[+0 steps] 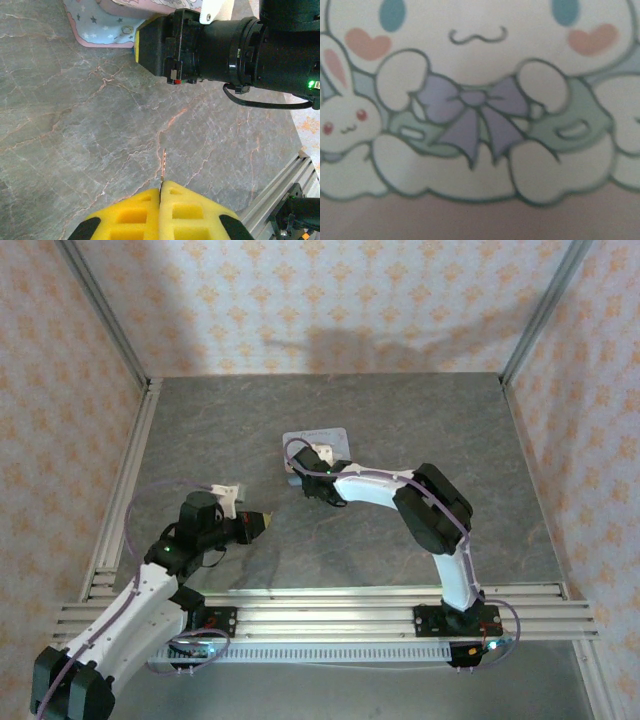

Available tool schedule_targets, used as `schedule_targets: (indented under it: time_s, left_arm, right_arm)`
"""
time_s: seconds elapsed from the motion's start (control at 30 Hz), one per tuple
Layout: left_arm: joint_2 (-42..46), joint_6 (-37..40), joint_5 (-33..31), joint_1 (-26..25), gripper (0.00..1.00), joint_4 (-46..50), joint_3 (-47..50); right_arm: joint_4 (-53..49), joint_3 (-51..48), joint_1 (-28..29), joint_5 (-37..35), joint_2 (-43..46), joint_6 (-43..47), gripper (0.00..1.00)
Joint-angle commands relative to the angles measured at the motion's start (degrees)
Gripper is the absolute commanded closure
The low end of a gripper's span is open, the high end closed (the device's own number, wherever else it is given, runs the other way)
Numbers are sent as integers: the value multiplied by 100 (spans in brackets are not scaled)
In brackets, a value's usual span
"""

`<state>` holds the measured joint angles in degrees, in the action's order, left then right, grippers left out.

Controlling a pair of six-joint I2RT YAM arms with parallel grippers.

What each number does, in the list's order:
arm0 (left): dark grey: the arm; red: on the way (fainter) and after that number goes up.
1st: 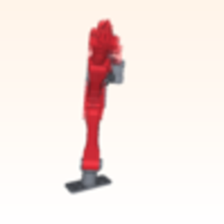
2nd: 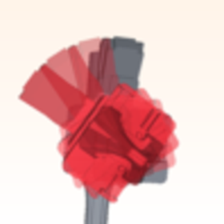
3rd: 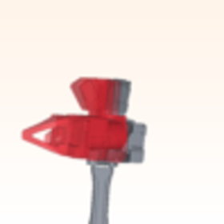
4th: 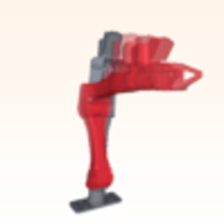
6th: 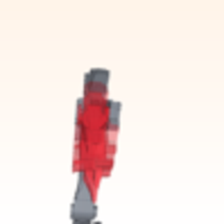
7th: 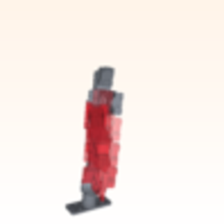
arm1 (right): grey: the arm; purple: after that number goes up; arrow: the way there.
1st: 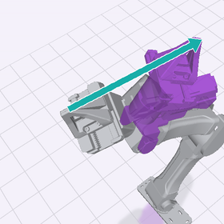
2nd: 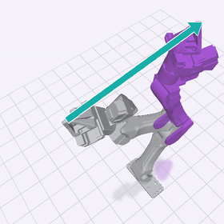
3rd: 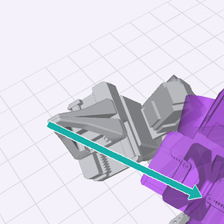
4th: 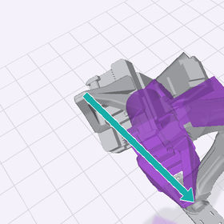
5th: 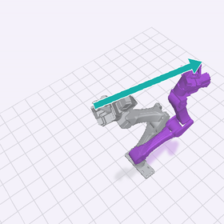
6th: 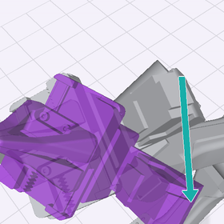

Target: Unlock a padlock with a key

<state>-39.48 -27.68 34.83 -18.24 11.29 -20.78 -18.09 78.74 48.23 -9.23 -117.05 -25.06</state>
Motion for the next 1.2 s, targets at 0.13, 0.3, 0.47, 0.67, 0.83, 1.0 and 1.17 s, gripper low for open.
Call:
schedule_targets:
  time_s: [0.13,0.3,0.47,0.67,0.83,1.0,1.17]
  left_arm:
    - [298,324,-154,49,100,103,160]
    - [121,429,-2,49,100,-332,146]
    - [-522,517,400,32,100,-1302,119]
    - [-1282,637,595,-46,100,-2314,89]
    - [-1886,484,681,-44,100,-3508,326]
    - [-2599,392,833,-44,100,-4518,316]
    - [-3407,345,1066,-43,100,-5212,65]
  right_arm:
    - [147,138,7,-241,174,100,99]
    - [-523,417,-92,669,449,394,100]
    - [-1350,794,-279,1732,650,356,100]
    - [-1735,1032,-708,3284,732,-116,100]
    - [-1787,1154,-987,4333,697,-435,100]
    - [-1792,1250,-1152,5009,685,-595,100]
    - [-1777,1315,-1301,5530,685,-704,100]
